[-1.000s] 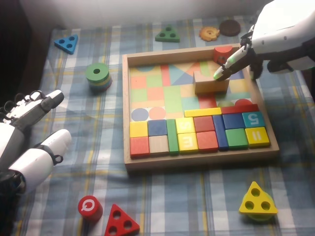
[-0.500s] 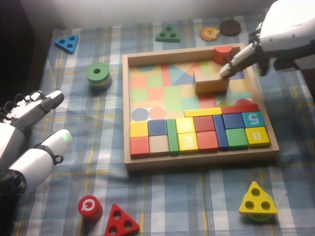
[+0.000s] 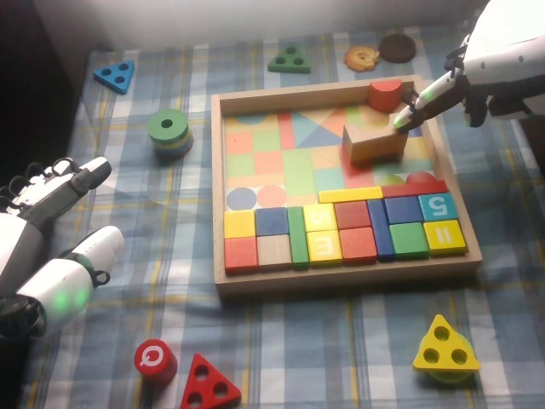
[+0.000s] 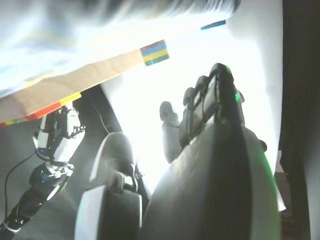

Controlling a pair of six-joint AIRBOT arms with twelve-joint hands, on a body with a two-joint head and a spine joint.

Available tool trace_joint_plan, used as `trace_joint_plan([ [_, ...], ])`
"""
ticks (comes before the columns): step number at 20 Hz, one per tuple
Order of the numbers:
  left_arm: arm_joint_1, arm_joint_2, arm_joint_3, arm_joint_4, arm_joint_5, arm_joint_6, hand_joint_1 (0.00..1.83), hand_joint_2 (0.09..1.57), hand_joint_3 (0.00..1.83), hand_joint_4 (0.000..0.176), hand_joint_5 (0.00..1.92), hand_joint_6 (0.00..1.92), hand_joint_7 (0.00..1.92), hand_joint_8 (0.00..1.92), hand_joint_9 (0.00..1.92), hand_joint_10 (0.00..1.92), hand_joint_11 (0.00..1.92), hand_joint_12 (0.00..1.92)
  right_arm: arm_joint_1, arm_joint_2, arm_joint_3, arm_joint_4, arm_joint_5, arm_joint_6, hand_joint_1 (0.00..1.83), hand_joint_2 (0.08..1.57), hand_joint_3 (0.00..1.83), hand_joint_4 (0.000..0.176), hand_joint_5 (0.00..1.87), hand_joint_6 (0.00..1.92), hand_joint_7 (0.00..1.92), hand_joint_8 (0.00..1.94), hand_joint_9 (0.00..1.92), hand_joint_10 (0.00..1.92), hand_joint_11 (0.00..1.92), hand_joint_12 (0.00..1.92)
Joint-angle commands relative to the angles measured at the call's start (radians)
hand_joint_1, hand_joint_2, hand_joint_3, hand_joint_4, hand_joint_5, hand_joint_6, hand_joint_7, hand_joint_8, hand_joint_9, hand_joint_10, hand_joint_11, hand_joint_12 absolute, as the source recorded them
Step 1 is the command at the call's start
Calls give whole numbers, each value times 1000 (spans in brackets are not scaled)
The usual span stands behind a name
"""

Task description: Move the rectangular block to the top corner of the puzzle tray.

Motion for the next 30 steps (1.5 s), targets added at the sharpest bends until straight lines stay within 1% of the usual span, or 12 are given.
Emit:
trace_joint_plan([
  [1,-9,4,1,40,-111,-6,482,1374,1,71,363,3,143,4,47,6,0,0,7,2,1,23,-24,-2,1485,1252,0,90,402,2,1056,1941,1442,1921,1517,1921],
  [9,-9,5,0,40,-110,-6,541,1373,0,62,371,3,137,0,39,1,0,0,-6,10,2,11,-40,-2,1519,1241,0,38,403,0,1161,1941,1458,1921,1516,1921],
  [10,-9,5,0,40,-110,-6,544,1375,0,64,368,1,140,1,42,2,0,0,-8,10,4,11,-42,-2,1311,1294,39,45,412,1,638,1682,1403,1921,1480,1921],
  [11,-9,5,0,40,-110,-6,544,1375,0,64,368,1,140,1,42,2,0,0,-9,10,5,11,-44,-2,1311,1294,39,45,412,1,638,1682,1403,1921,1480,1921],
  [13,-9,5,0,40,-110,-6,512,1379,2,56,371,2,140,1,44,3,0,0,-10,10,8,11,-48,-2,1575,1222,2,0,425,2,1161,1931,1470,1921,1528,1921],
  [15,-9,5,0,40,-109,-6,525,1379,1,63,369,1,136,1,40,2,0,0,-10,10,14,12,-53,-2,1468,1251,10,51,395,1,1198,1941,1426,1921,1492,1921],
  [18,-9,4,1,40,-109,-6,536,1373,0,63,378,4,143,3,45,3,0,0,-9,10,22,16,-62,-2,1451,1253,6,59,389,3,1174,1941,1408,1921,1491,1921],
  [24,-9,4,0,39,-109,-6,546,1379,1,51,368,1,151,4,49,5,0,0,-9,13,25,30,-68,-2,1457,1247,0,56,400,2,1091,1941,1374,1921,1487,1921],
  [25,-9,4,0,39,-109,-6,542,1375,0,52,368,2,139,1,42,2,0,0,-9,13,25,31,-72,-2,1503,1247,1,16,388,4,1019,1941,1423,1921,1531,1921],
  [26,-8,4,0,39,-109,-6,542,1375,0,52,368,2,139,1,42,2,0,0,-4,13,25,32,-73,-2,1503,1247,1,16,388,4,1019,1941,1423,1921,1531,1921],
  [29,-7,4,0,39,-110,-6,531,1370,0,51,375,4,146,2,50,4,0,0,23,22,25,44,-79,-2,1422,1263,6,23,386,2,1299,1941,1514,1921,1583,1921],
  [30,-7,3,0,39,-110,-6,533,1369,0,51,374,2,147,2,52,5,0,0,34,26,25,45,-80,-2,1409,1259,4,0,376,5,1409,1941,1573,1921,1630,1921],
])
